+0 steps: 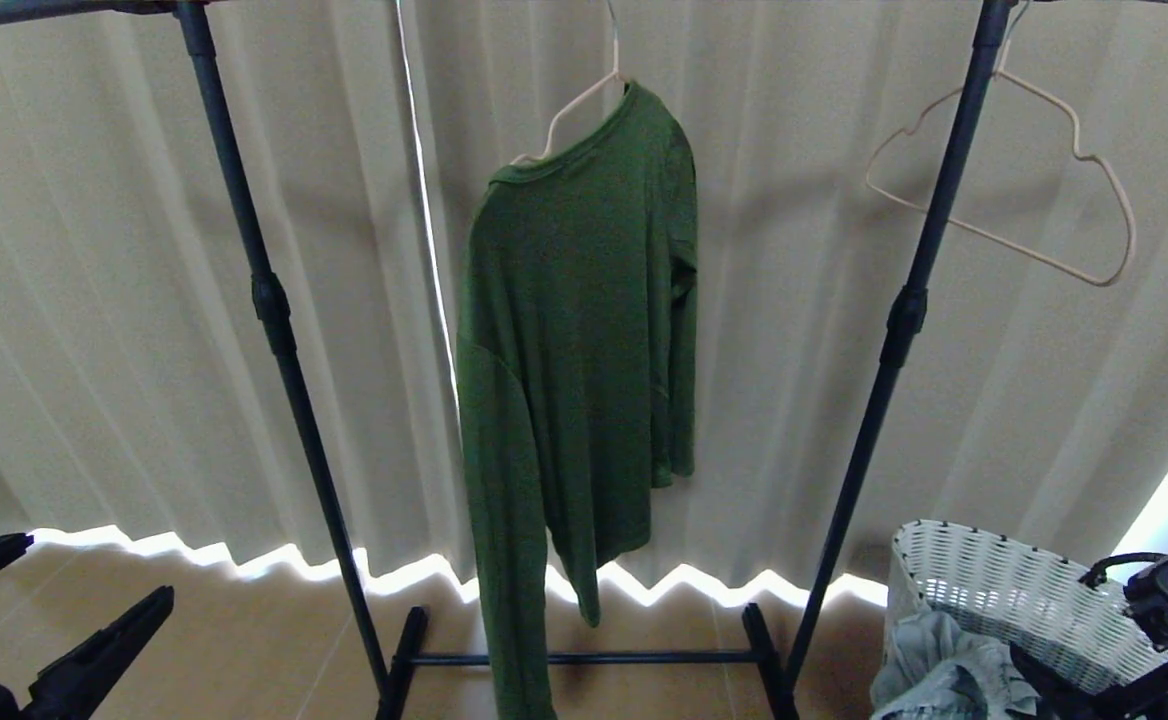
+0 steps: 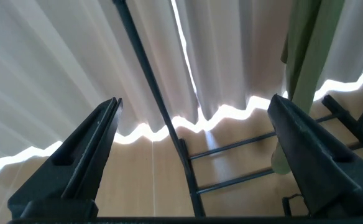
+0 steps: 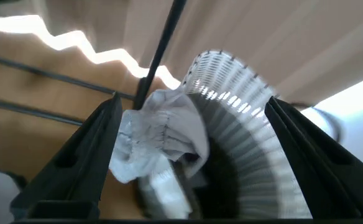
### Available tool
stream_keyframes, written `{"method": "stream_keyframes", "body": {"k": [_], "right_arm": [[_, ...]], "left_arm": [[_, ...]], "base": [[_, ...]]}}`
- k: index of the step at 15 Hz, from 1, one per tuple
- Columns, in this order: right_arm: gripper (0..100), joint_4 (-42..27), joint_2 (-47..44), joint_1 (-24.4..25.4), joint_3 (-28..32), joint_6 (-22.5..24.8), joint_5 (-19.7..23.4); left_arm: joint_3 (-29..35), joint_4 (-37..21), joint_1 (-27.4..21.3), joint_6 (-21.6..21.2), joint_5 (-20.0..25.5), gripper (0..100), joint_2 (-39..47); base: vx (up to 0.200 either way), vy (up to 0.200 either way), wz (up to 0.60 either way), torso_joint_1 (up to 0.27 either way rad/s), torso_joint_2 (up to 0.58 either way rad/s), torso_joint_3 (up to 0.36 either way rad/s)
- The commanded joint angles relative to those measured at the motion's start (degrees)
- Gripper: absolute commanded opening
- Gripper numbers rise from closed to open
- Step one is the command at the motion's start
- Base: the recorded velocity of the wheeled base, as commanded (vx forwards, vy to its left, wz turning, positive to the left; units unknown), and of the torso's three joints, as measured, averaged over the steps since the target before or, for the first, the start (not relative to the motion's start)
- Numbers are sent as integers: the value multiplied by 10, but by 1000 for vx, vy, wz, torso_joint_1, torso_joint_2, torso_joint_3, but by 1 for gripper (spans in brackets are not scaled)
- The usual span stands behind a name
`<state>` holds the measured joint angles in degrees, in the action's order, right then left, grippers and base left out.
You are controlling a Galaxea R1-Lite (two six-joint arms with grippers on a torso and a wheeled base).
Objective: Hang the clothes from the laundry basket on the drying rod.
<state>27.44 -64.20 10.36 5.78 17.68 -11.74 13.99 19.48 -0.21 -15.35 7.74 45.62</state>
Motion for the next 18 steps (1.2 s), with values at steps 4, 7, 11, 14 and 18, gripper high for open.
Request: {"method": "stream_keyframes", "body": {"k": [4,7,11,14,18], "right_arm": [[100,-320,-74,59,217,-4,2],[100,-351,-194,67,268,-10,-30],[100,-351,-255,69,267,-11,-58],[100,-349,-281,69,265,-11,-72],[100,-348,-314,65,270,-11,-91]], "left_arm": [[0,0,0,1,0,100,1],[0,0,-1,1,0,100,2],[-1,0,-3,1,1,100,4],[-1,0,-4,1,3,100,4],[-1,0,-4,1,3,100,3]], "base": [[0,0,0,0,0,0],[0,0,0,0,0,0],[0,0,0,0,0,0],[0,0,0,0,0,0],[0,0,0,0,0,0]]}}
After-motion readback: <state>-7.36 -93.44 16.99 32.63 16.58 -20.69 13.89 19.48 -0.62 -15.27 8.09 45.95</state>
